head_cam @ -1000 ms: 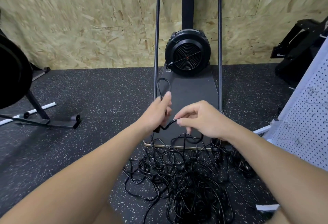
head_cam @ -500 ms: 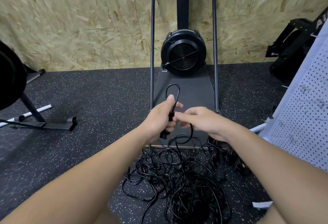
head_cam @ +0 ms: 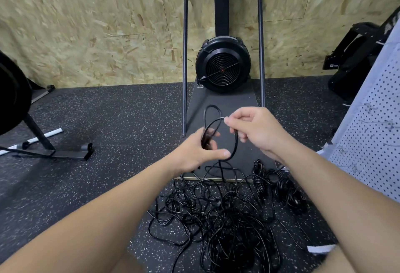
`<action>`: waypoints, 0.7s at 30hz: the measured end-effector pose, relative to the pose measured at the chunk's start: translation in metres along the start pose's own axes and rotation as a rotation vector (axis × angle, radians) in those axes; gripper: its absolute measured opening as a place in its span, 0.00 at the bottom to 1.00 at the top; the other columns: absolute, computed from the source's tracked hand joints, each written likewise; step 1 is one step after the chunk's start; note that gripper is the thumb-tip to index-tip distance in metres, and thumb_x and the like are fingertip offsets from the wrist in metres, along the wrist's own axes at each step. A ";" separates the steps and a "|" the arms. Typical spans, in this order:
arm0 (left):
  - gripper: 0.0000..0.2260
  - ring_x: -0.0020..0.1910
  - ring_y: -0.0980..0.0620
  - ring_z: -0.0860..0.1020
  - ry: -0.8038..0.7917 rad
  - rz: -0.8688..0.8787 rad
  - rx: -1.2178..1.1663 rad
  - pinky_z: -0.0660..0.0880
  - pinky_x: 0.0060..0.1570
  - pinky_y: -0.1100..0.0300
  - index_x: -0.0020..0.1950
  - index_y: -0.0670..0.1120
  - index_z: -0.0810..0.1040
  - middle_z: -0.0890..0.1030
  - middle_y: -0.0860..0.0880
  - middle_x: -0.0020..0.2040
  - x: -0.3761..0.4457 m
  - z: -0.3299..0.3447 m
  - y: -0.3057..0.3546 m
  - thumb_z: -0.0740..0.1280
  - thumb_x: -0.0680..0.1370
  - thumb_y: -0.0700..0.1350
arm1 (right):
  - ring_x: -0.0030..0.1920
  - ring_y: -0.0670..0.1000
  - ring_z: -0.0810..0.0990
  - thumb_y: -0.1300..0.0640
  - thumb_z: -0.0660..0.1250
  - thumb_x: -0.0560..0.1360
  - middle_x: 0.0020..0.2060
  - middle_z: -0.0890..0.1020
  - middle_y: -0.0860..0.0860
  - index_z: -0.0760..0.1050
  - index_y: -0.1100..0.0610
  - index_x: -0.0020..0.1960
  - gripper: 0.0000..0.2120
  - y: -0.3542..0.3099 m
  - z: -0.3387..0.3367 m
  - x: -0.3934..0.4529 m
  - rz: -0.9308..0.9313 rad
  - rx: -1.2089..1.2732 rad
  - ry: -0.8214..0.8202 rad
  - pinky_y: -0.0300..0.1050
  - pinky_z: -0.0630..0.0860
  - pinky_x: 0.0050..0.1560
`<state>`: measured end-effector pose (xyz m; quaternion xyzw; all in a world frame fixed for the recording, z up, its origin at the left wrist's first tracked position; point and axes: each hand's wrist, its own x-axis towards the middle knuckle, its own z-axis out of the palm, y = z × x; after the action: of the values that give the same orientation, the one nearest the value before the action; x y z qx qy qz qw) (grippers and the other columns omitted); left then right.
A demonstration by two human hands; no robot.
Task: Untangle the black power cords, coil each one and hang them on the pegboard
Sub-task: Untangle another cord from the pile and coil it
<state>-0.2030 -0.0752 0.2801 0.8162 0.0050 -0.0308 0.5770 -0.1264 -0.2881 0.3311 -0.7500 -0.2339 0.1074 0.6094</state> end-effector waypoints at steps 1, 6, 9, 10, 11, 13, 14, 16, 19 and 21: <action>0.26 0.41 0.57 0.76 -0.033 0.015 -0.001 0.73 0.43 0.63 0.68 0.48 0.75 0.82 0.53 0.47 -0.001 0.008 0.001 0.83 0.76 0.51 | 0.32 0.54 0.76 0.52 0.77 0.81 0.38 0.86 0.58 0.85 0.59 0.48 0.10 -0.001 0.002 0.001 -0.010 0.015 0.032 0.51 0.76 0.40; 0.13 0.41 0.55 0.77 -0.025 0.106 0.064 0.70 0.40 0.62 0.57 0.42 0.74 0.88 0.47 0.45 -0.004 0.037 0.015 0.72 0.86 0.50 | 0.29 0.51 0.81 0.49 0.77 0.80 0.33 0.84 0.51 0.83 0.53 0.46 0.10 0.001 -0.001 0.006 -0.063 -0.168 0.253 0.48 0.79 0.41; 0.13 0.37 0.49 0.72 -0.017 0.145 0.129 0.71 0.41 0.53 0.53 0.42 0.75 0.86 0.43 0.41 -0.006 0.039 0.022 0.65 0.89 0.52 | 0.38 0.46 0.81 0.48 0.77 0.79 0.45 0.83 0.47 0.82 0.48 0.50 0.06 0.006 -0.006 0.010 -0.149 -0.340 0.333 0.43 0.77 0.45; 0.15 0.37 0.49 0.71 -0.017 0.148 0.149 0.71 0.42 0.52 0.52 0.42 0.75 0.84 0.44 0.39 -0.006 0.039 0.023 0.64 0.89 0.53 | 0.43 0.44 0.82 0.48 0.75 0.81 0.51 0.83 0.46 0.83 0.46 0.55 0.05 0.009 -0.006 0.011 -0.166 -0.357 0.291 0.43 0.78 0.49; 0.17 0.37 0.49 0.71 -0.028 0.145 0.158 0.70 0.43 0.52 0.51 0.40 0.75 0.82 0.46 0.37 -0.007 0.038 0.024 0.63 0.90 0.53 | 0.47 0.43 0.83 0.49 0.72 0.83 0.54 0.84 0.44 0.84 0.46 0.62 0.08 0.011 -0.007 0.010 -0.179 -0.370 0.222 0.44 0.79 0.53; 0.17 0.38 0.48 0.75 -0.094 0.111 0.096 0.72 0.46 0.54 0.50 0.40 0.73 0.78 0.48 0.36 -0.008 0.037 0.023 0.62 0.90 0.52 | 0.48 0.46 0.86 0.51 0.67 0.86 0.51 0.87 0.43 0.83 0.46 0.67 0.12 0.015 -0.007 0.010 -0.180 -0.349 0.101 0.49 0.81 0.56; 0.15 0.39 0.46 0.78 -0.143 0.087 0.027 0.75 0.49 0.54 0.51 0.41 0.73 0.77 0.47 0.36 -0.008 0.038 0.021 0.62 0.90 0.51 | 0.46 0.49 0.86 0.51 0.66 0.87 0.46 0.87 0.43 0.84 0.46 0.65 0.11 0.017 -0.007 0.010 -0.177 -0.352 0.081 0.50 0.81 0.53; 0.11 0.38 0.44 0.78 -0.219 0.045 -0.118 0.79 0.53 0.48 0.55 0.43 0.74 0.76 0.45 0.37 -0.010 0.041 0.018 0.63 0.90 0.50 | 0.40 0.51 0.83 0.51 0.64 0.87 0.38 0.85 0.46 0.85 0.49 0.52 0.11 0.017 -0.007 0.009 -0.190 -0.418 0.098 0.51 0.79 0.48; 0.08 0.33 0.48 0.69 -0.208 0.003 -0.231 0.80 0.43 0.50 0.58 0.43 0.75 0.74 0.46 0.38 -0.010 0.043 0.015 0.65 0.89 0.48 | 0.36 0.49 0.79 0.53 0.63 0.87 0.33 0.82 0.49 0.78 0.52 0.37 0.20 0.012 -0.003 0.009 -0.216 -0.466 0.147 0.53 0.77 0.48; 0.07 0.32 0.51 0.63 -0.185 -0.001 -0.250 0.68 0.35 0.58 0.58 0.43 0.75 0.71 0.49 0.37 -0.008 0.041 0.018 0.65 0.89 0.47 | 0.36 0.51 0.81 0.53 0.64 0.87 0.32 0.82 0.50 0.80 0.54 0.40 0.18 0.010 -0.001 0.010 -0.223 -0.400 0.161 0.54 0.78 0.49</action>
<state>-0.2125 -0.1198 0.2836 0.7316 -0.0438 -0.1054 0.6721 -0.1155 -0.2858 0.3234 -0.8314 -0.2822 -0.0692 0.4736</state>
